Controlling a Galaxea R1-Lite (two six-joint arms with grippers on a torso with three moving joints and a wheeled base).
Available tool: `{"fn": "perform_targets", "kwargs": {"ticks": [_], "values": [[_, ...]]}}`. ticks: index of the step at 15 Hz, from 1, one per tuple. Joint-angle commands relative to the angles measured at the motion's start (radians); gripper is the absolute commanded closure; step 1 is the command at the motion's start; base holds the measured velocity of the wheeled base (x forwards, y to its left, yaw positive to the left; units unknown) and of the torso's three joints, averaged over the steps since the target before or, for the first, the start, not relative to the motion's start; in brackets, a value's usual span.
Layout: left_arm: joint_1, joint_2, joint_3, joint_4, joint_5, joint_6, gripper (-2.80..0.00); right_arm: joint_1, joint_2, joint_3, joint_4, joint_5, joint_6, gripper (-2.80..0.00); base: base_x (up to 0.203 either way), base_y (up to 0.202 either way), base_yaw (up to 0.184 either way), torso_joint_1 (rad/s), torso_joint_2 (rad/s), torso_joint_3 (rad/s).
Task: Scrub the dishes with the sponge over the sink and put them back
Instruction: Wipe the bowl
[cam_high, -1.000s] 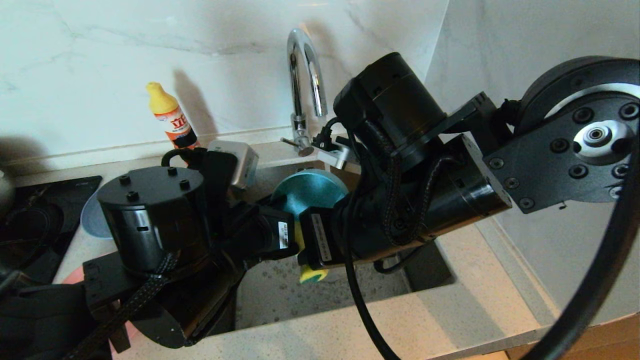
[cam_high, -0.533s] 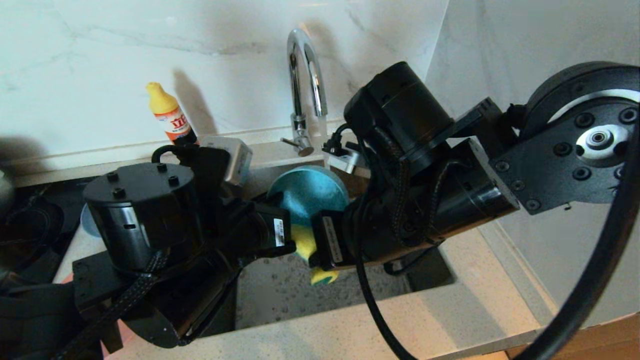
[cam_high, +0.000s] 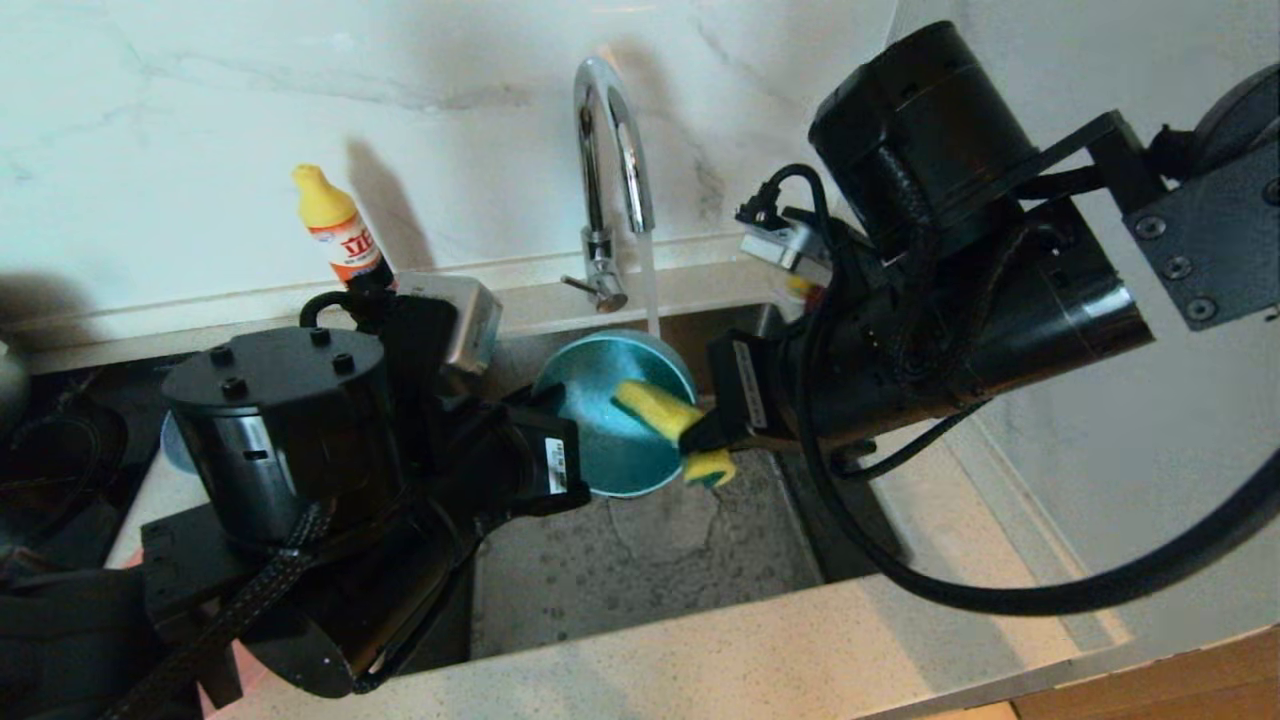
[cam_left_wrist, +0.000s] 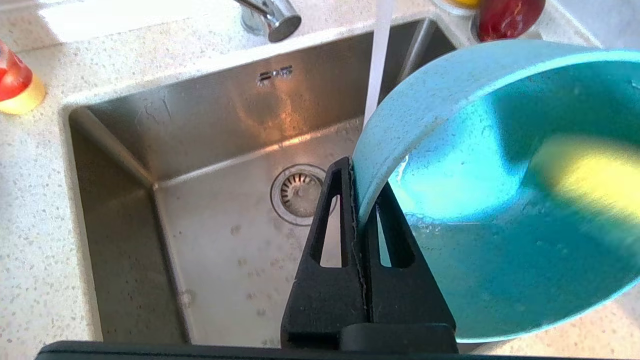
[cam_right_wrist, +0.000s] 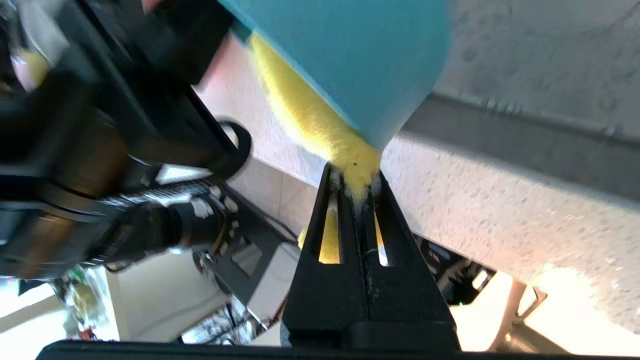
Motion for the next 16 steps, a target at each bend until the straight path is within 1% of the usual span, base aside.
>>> {"fn": "perform_targets", "kwargs": {"ticks": [1, 4, 7, 9, 13, 16], "values": [[0.000, 0.005, 0.015, -0.005, 0.003, -0.002, 0.00, -0.020, -0.013, -0.025, -0.003, 0.002, 0.003, 0.00, 0.000, 0.000, 0.000, 0.000, 0.00, 0.000], [0.000, 0.005, 0.028, -0.005, 0.002, -0.016, 0.00, -0.028, -0.012, -0.056, -0.011, 0.003, 0.002, 0.00, 0.000, 0.000, 0.000, 0.000, 0.00, 0.000], [0.000, 0.005, 0.031, -0.005, 0.002, -0.018, 0.00, -0.028, -0.030, -0.059, -0.015, 0.048, -0.007, 0.00, 0.000, 0.000, 0.000, 0.000, 0.00, 0.000], [0.000, 0.007, 0.030, -0.005, 0.002, -0.018, 0.00, -0.029, -0.041, -0.059, -0.018, 0.048, -0.007, 0.00, 0.000, 0.000, 0.000, 0.000, 0.00, 0.000], [0.001, 0.005, 0.029, -0.005, 0.002, -0.019, 0.00, -0.066, -0.065, -0.056, -0.009, 0.049, -0.007, 0.00, 0.000, 0.000, 0.000, 0.000, 0.00, 0.000], [0.021, 0.007, 0.031, -0.003, 0.001, -0.021, 0.00, -0.077, -0.088, -0.050, -0.002, 0.049, -0.006, 0.00, 0.000, 0.000, 0.000, 0.000, 0.00, 0.000]]}}
